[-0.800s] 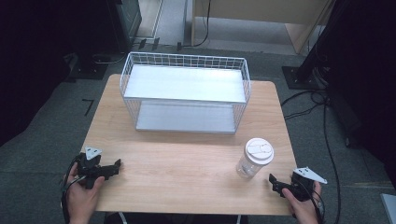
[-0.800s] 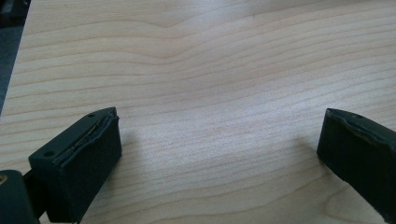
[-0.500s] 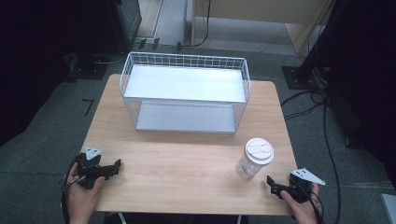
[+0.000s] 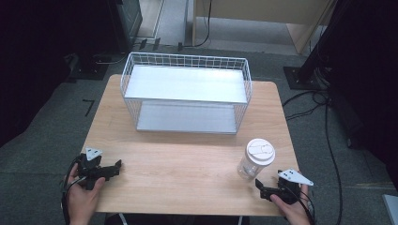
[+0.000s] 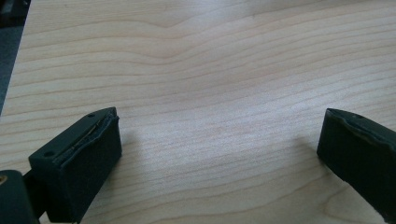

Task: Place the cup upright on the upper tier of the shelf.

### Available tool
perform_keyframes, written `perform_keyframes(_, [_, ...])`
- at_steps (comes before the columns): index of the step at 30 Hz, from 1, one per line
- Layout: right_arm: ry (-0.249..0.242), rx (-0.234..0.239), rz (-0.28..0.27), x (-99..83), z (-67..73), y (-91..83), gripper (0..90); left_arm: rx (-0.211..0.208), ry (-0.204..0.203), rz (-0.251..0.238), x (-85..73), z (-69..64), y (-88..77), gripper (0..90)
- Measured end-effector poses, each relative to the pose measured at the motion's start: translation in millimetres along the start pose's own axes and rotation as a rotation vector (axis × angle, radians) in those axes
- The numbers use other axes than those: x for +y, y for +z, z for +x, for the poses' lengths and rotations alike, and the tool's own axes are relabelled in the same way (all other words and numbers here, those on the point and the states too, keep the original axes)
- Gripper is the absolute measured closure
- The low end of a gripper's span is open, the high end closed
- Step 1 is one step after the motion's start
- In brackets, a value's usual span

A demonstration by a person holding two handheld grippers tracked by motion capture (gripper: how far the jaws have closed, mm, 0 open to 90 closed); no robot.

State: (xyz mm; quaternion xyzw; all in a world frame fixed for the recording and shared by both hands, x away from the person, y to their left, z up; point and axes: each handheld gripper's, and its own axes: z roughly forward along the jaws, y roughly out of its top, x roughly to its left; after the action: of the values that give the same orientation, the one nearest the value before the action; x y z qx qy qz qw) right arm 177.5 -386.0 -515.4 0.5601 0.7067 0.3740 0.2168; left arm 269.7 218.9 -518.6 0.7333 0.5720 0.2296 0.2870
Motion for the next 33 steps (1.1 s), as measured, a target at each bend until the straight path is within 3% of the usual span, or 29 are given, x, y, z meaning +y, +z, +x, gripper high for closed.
perform_keyframes(4, [-0.041, 0.035, -0.034, 5.3, 11.7, -2.4, 0.0, 0.000, -0.001, 0.000, 0.0, -0.1, 0.0, 0.1])
perform_keyframes(13, [-0.048, 0.074, -0.076, 15.4, 28.2, -3.1, 1.5, 0.000, -0.001, 0.000, 0.0, -0.1, 0.0, 0.1])
perform_keyframes(20, [-0.040, 0.089, -0.142, 23.3, 38.7, -4.3, 5.4, 0.000, -0.001, 0.000, 0.0, -0.1, 0.0, 0.1])
perform_keyframes(22, [-0.043, 0.081, -0.152, 24.6, 40.5, -4.9, 6.4, 0.000, -0.001, 0.000, 0.0, -0.1, 0.0, 0.1])
perform_keyframes(27, [-0.042, 0.034, -0.241, 30.9, 47.9, -6.8, 11.7, 0.001, -0.001, 0.000, -0.1, -0.1, 0.0, 0.1])
perform_keyframes(33, [-0.015, 0.011, -0.303, 36.3, 50.9, -2.8, 12.0, 0.000, -0.001, 0.000, 0.0, -0.1, 0.0, 0.0])
